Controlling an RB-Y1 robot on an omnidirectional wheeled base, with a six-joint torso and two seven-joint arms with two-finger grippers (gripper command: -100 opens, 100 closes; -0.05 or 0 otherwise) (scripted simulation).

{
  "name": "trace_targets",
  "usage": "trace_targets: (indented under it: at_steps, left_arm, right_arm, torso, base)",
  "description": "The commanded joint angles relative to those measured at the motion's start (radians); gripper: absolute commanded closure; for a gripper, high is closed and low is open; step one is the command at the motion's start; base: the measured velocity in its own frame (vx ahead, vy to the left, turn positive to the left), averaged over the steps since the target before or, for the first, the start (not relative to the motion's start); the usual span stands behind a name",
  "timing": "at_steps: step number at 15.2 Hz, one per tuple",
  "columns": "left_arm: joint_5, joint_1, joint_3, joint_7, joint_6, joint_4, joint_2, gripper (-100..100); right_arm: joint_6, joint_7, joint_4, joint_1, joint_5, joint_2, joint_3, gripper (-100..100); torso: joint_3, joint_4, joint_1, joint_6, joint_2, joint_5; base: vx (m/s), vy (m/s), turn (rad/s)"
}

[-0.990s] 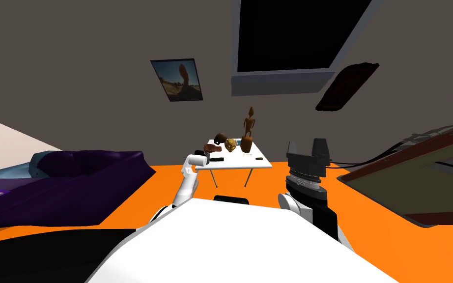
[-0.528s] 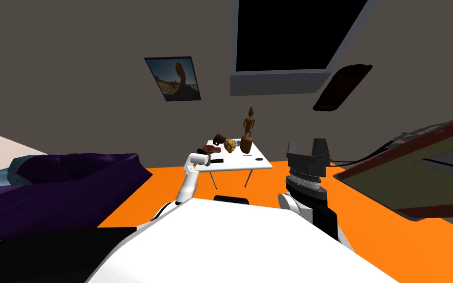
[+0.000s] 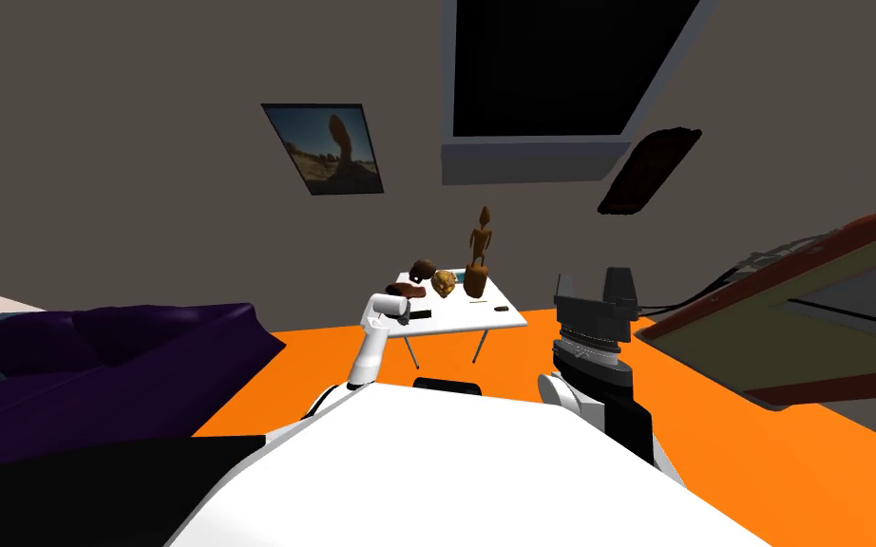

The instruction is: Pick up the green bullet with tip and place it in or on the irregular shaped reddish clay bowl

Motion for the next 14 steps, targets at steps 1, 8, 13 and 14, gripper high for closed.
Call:
trace_targets:
  at_steps: [1, 8, 13, 14]
  left_arm:
    - [-0.001, -0.009, -0.002, 0.001, 0.031, 0.009, -0.018, -100]
    - [-0.003, -0.008, -0.002, -0.003, -0.029, 0.076, -0.031, -100]
    - [-0.005, -0.006, -0.004, -0.002, -0.023, 0.071, -0.033, 100]
    - [-0.005, -0.007, -0.003, -0.001, -0.023, 0.071, -0.033, 100]
  right_arm:
    - [0.0, 0.0, 0.0, 0.0, 0.0, 0.0, 0.0, 0]
    - [0.0, 0.0, 0.0, 0.0, 0.0, 0.0, 0.0, 0]
    - [0.0, 0.0, 0.0, 0.0, 0.0, 0.0, 0.0, 0]
    - [0.0, 0.0, 0.0, 0.0, 0.0, 0.0, 0.0, 0]
  torso:
    - [0.0, 0.0, 0.0, 0.0, 0.0, 0.0]
    - [0.001, 0.0, -0.002, 0.0, 0.002, 0.0]
    - [0.002, 0.001, -0.002, 0.0, 0.002, -0.001]
    - [0.001, 0.001, -0.002, 0.0, 0.002, -0.001]
  base:
    - [0.036, 0.035, -0.047]
    - [0.017, 0.009, -0.019]
    - [0.001, -0.001, 0.0]
    - [0.0, 0.0, 0.0]
